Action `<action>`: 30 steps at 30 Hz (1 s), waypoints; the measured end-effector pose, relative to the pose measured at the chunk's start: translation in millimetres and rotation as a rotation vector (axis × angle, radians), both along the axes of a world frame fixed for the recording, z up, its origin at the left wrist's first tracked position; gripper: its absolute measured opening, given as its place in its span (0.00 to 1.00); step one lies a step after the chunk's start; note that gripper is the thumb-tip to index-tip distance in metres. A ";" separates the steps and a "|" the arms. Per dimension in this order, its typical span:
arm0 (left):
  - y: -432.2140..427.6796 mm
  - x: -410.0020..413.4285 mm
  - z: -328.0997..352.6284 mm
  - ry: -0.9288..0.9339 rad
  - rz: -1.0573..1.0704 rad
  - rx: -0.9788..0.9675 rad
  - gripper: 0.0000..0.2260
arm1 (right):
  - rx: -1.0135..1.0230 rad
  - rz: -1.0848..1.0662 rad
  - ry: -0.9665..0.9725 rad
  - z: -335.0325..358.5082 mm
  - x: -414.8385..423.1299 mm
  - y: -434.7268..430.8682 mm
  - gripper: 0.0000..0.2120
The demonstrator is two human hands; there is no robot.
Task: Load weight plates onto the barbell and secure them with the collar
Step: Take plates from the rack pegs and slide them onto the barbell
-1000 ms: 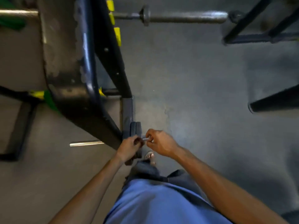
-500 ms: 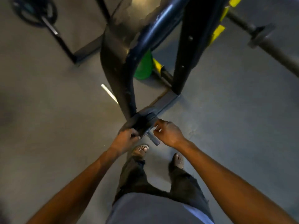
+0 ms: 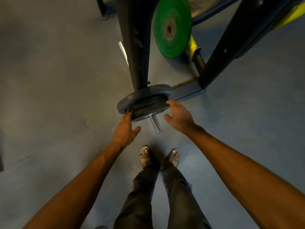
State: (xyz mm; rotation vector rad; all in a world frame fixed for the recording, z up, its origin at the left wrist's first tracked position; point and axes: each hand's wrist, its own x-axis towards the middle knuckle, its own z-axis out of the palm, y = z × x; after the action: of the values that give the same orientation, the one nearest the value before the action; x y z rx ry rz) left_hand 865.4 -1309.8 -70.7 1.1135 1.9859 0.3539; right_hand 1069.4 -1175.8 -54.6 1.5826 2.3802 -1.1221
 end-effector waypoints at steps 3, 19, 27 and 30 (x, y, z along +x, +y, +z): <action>2.0 -1.1 -19.2 0.041 0.119 0.077 0.27 | 0.005 0.030 0.008 -23.0 -3.5 10.3 0.29; -29.9 18.0 -86.0 0.126 0.118 0.056 0.22 | 0.235 0.338 0.070 -63.4 6.8 30.0 0.20; -34.7 32.7 -91.2 0.010 0.228 0.118 0.14 | 0.093 0.414 0.024 -73.6 17.9 7.8 0.25; -34.9 31.3 -82.9 0.061 0.176 0.096 0.11 | 0.008 0.457 0.017 -75.0 29.4 9.2 0.15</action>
State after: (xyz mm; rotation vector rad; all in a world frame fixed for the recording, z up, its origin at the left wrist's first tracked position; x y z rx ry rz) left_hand 896.7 -1344.8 -153.6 1.0220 2.1467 0.5175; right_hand 1098.8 -1166.6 -129.6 0.9504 2.5678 -1.0260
